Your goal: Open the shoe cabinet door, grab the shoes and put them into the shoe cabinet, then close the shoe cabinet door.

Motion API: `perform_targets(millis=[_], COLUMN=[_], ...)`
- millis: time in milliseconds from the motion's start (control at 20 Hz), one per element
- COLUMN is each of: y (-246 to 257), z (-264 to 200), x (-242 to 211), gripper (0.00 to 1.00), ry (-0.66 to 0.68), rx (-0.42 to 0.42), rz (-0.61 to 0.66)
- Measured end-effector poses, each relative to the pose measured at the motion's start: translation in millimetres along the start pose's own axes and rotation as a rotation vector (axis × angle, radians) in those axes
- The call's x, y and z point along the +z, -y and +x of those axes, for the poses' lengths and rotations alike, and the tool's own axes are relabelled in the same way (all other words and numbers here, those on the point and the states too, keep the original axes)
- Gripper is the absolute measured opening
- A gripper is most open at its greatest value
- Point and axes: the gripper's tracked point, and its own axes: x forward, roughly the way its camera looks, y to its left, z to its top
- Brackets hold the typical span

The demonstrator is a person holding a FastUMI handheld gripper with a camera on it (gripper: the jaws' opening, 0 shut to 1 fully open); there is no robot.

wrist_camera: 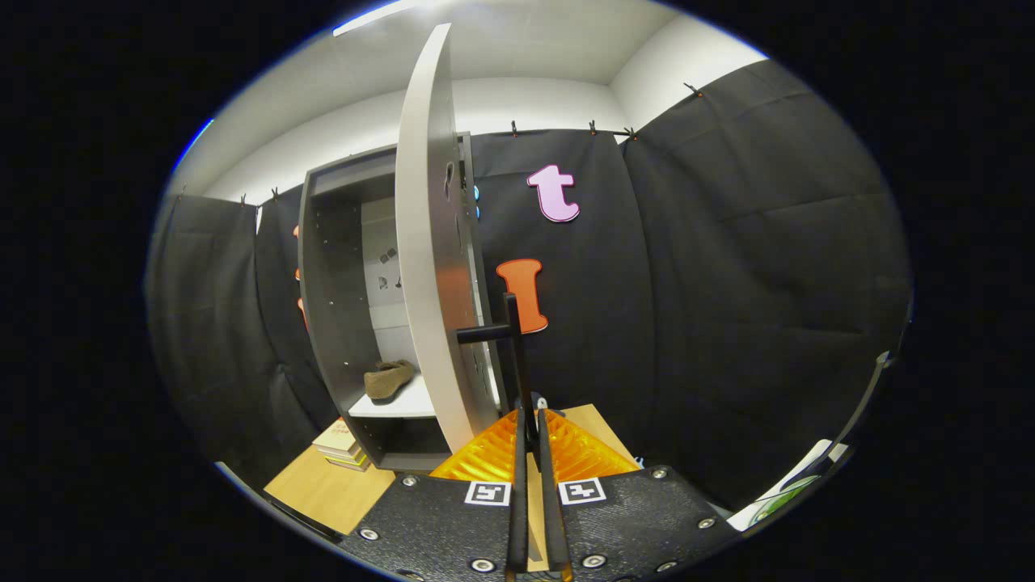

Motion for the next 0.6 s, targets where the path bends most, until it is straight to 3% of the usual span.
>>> perform_targets(millis=[300,600], y=[-10.6,-27.1], z=[-15.8,-31.9], x=[9.5,19.8], gripper=[0.08,0.09], ry=[0.039,0.072], rx=[-0.021,-0.056], rz=[-0.074,-0.067])
